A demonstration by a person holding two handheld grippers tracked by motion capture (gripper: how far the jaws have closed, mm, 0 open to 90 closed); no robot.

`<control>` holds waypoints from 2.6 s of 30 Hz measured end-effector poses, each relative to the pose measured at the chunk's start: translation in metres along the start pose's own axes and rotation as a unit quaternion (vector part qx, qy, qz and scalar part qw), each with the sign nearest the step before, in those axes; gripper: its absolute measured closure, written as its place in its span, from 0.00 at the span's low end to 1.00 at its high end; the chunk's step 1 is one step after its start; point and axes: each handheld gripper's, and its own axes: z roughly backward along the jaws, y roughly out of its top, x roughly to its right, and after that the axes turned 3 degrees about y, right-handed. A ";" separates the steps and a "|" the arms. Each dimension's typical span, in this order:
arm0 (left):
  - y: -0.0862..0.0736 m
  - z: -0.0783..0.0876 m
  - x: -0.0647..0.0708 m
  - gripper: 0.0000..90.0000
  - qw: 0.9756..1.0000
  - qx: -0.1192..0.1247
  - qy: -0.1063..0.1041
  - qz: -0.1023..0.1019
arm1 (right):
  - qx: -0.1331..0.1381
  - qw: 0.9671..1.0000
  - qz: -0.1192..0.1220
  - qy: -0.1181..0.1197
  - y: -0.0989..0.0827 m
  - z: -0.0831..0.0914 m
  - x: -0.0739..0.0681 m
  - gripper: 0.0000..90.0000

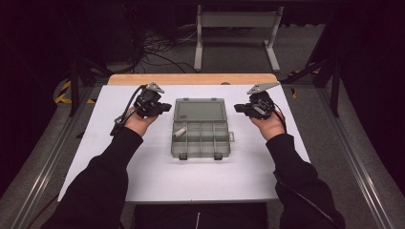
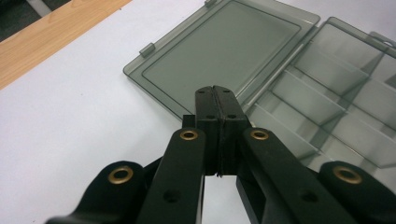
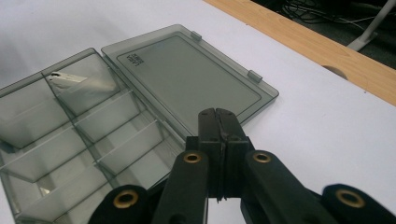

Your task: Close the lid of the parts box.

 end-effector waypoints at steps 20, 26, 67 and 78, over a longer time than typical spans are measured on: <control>-0.001 -0.024 -0.016 1.00 1.000 0.004 0.019 0.021 | -0.036 0.999 -0.014 -0.005 0.005 -0.027 0.019 1.00; -0.002 -0.032 -0.012 1.00 1.000 -0.005 0.020 0.016 | -0.049 0.999 -0.019 -0.011 0.000 -0.034 0.024 1.00; -0.030 -0.078 -0.027 1.00 0.995 -0.086 -0.004 0.047 | -0.126 0.991 -0.036 0.003 -0.026 -0.088 0.033 1.00; -0.032 -0.082 -0.027 1.00 0.994 -0.094 -0.016 0.047 | -0.130 0.991 -0.035 0.005 -0.027 -0.090 0.033 1.00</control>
